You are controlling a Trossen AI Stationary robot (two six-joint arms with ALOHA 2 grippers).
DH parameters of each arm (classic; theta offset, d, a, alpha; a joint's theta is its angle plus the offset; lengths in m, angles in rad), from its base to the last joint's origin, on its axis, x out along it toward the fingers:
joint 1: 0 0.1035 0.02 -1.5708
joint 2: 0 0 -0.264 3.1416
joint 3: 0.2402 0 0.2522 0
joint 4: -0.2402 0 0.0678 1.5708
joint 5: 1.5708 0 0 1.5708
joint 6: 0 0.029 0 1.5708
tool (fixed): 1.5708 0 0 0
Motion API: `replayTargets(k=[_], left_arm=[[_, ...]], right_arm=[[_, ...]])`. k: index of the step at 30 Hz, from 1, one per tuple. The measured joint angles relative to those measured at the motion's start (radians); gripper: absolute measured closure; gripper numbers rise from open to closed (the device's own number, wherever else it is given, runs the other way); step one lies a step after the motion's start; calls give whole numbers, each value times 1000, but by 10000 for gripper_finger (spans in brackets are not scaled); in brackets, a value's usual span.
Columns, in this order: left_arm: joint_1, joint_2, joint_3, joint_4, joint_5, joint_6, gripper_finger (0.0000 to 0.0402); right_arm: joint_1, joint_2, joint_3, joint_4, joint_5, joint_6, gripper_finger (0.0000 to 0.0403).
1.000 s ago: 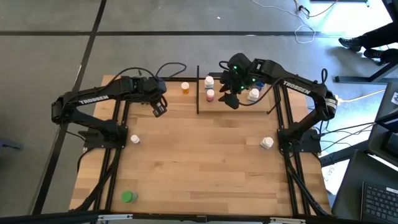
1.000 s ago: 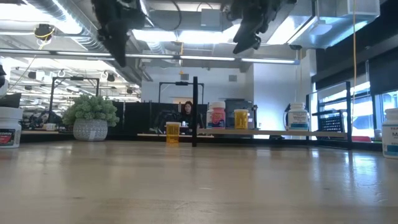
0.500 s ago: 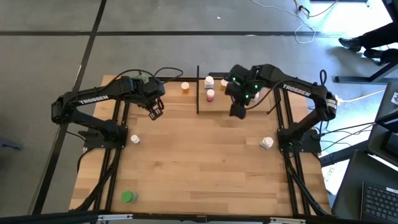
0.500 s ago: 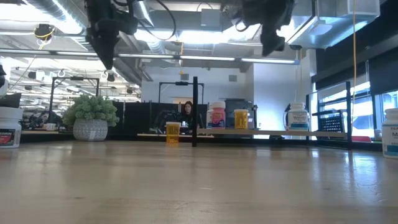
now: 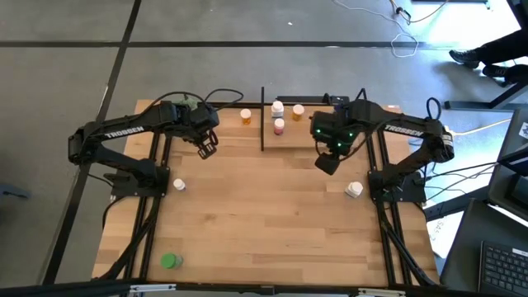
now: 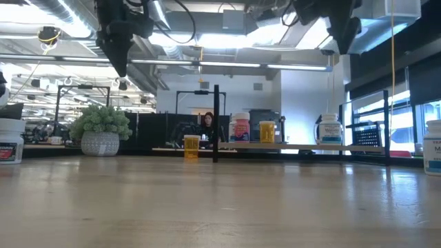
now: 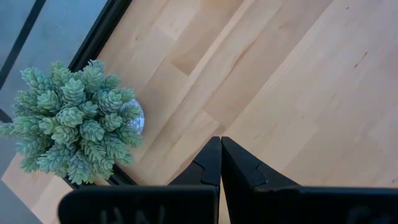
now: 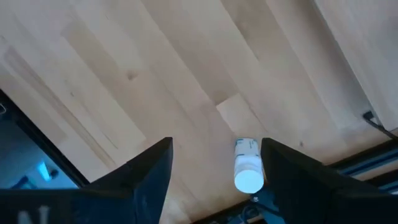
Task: Pick and place medicine bottles onto shelf by color
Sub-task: Put the white medicine bottle on the shelf
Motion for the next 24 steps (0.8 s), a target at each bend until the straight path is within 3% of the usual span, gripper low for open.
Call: replayTargets(k=[7,15,24], left_arm=[[0,0,0,42,0,69,401],[0,0,0,117,63,153,401],[0,0,0,127,67,157,401]], right_arm=[[10,-48,-69,0,69,161,159],[10,-83,-295,-3,53,229,159],[47,-105,-499,3,-28,223,159]])
